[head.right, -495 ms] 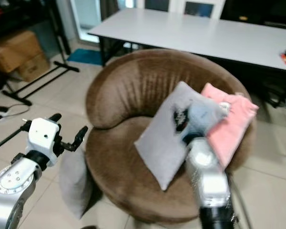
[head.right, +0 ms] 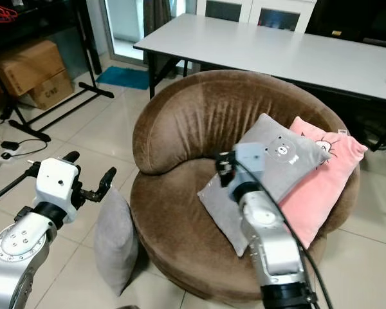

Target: Move the pillow to the sofa from floor

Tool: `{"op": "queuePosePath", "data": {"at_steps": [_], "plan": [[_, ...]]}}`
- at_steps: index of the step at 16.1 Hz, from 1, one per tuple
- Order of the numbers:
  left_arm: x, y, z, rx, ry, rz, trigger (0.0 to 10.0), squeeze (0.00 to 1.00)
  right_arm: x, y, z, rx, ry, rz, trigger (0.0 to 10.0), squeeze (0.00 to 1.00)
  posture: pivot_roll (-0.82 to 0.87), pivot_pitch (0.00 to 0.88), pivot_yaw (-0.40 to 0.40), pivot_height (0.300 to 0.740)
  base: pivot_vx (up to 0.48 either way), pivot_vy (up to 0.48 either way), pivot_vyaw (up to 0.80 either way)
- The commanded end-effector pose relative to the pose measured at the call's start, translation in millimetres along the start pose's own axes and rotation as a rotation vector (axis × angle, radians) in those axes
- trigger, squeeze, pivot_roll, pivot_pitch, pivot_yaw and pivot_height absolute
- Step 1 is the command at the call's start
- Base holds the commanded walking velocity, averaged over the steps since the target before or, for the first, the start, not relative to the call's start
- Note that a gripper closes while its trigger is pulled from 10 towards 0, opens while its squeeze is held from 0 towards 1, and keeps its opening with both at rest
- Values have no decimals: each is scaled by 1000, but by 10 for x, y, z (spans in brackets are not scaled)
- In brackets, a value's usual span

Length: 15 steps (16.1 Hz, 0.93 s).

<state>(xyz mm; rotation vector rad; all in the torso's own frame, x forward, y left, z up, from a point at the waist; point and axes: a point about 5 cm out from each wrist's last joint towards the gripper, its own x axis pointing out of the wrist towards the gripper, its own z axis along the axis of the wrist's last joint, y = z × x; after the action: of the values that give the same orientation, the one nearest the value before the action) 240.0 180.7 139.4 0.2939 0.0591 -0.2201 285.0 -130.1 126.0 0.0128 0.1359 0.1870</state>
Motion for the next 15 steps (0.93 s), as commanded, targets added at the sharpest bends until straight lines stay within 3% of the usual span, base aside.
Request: {"op": "queuePosePath", "data": {"at_steps": [1, 6, 10, 13, 15], "plan": [[20, 6, 29, 11, -11, 7, 10000, 0, 2, -6, 21, -12, 5, 2, 10000, 0, 17, 0, 3, 740, 0, 315, 0], [24, 24, 30, 15, -11, 11, 10000, 0, 9, 18, 23, 20, 15, 23, 10000, 0, 21, 0, 3, 740, 0, 307, 0], [27, 25, 33, 11, -14, 13, 10000, 0, 21, 27, 29, -38, 16, 11, 10000, 0, 20, 0, 5, 740, 0, 302, 0], [8, 38, 46, -33, -39, 55, 10000, 0, 34, -9, 28, -63, 1, -4, 10000, 0, 20, 0, 3, 740, 0, 0, 0], [14, 39, 55, -36, -51, 64, 10000, 0, 25, 16, 31, -55, -2, 41, 10000, 0, 20, 0, 0, 740, 0, 0, 800]]}}
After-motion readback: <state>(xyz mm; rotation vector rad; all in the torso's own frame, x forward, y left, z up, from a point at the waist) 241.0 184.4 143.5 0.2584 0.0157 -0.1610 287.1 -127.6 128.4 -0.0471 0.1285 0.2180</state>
